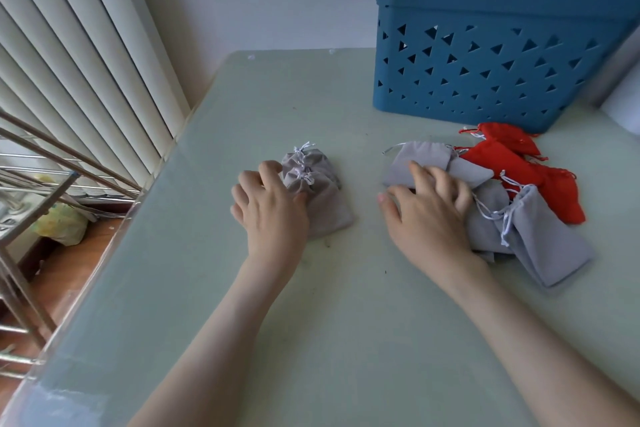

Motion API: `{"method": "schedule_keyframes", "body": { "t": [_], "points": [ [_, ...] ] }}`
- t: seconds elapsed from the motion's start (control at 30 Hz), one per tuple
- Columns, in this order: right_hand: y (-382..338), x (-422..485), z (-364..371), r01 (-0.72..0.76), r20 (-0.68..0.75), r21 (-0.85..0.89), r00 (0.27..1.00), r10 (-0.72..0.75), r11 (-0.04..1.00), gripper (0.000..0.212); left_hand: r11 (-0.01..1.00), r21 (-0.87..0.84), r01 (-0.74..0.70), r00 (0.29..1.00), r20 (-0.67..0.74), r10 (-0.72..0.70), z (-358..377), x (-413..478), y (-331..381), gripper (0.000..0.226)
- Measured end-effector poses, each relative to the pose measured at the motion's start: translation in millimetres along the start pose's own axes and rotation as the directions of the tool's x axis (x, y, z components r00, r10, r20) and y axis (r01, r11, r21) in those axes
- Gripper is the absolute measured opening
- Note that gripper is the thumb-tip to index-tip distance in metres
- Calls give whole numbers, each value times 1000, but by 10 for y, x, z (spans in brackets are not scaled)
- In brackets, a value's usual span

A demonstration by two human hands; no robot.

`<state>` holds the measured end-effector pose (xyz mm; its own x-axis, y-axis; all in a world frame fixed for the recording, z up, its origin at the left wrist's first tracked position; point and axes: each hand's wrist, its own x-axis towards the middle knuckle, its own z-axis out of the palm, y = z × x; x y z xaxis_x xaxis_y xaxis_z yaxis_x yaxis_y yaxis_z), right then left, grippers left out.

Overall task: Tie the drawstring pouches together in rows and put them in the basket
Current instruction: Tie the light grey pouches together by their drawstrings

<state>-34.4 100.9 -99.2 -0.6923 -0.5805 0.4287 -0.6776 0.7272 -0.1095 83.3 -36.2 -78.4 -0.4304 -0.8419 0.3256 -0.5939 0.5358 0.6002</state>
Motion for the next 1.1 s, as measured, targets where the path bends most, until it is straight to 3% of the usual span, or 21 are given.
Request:
{"method": "schedule_keyframes", "body": {
  "t": [0.1,0.23,0.33,0.37,0.4,0.43,0.5,0.53,0.6,0.7,0.8,0.87,0.93,1.0,1.1],
  "points": [
    [10,-4,-27,-9,99,-65,995,16,998,74,992,-87,-89,995,-47,85,-12,-4,38,39],
    [-7,8,-52,4,222,-112,975,21,994,54,960,-184,-209,977,-87,196,-21,-48,85,38],
    [9,41,-60,-1,154,-14,988,3,1000,57,884,-387,-263,962,-39,269,-76,-78,128,27],
    [-1,53,-71,18,89,77,996,-25,997,59,841,-509,-183,968,56,244,-102,-83,148,21],
    [-14,63,-89,69,21,181,997,-74,981,59,760,-650,-8,957,215,193,-142,-79,184,15],
    [-30,66,-109,142,-51,268,990,-133,953,57,620,-751,228,901,404,158,-180,-71,224,12],
    [-68,59,-160,289,-156,374,956,-247,881,53,338,-690,640,681,713,165,-223,-56,271,12],
    [-85,48,-180,352,-186,411,935,-301,841,53,287,-611,738,587,791,173,-239,-46,276,17],
    [-110,21,-214,433,-216,487,901,-376,758,52,259,-514,817,490,858,157,-239,-21,252,38],
    [-108,11,-277,429,-206,615,897,-391,661,42,265,-509,819,482,861,164,-226,11,206,62],
    [-76,-11,-349,350,-80,771,882,-465,531,32,154,-540,827,527,841,118,-214,18,203,47],
    [-71,-32,-395,217,21,892,857,-515,397,28,190,-562,805,562,825,60,-195,7,206,33],
    [-87,-37,-419,86,40,961,897,-441,263,23,254,-590,766,593,802,73,-185,-16,202,32],
    [-115,0,-422,-27,55,990,976,-210,137,13,247,-619,746,606,784,136,-192,-44,212,30],
    [-102,86,-396,-246,229,962,964,134,120,17,248,-638,729,595,770,230,-203,-65,221,33]
  ]
}}
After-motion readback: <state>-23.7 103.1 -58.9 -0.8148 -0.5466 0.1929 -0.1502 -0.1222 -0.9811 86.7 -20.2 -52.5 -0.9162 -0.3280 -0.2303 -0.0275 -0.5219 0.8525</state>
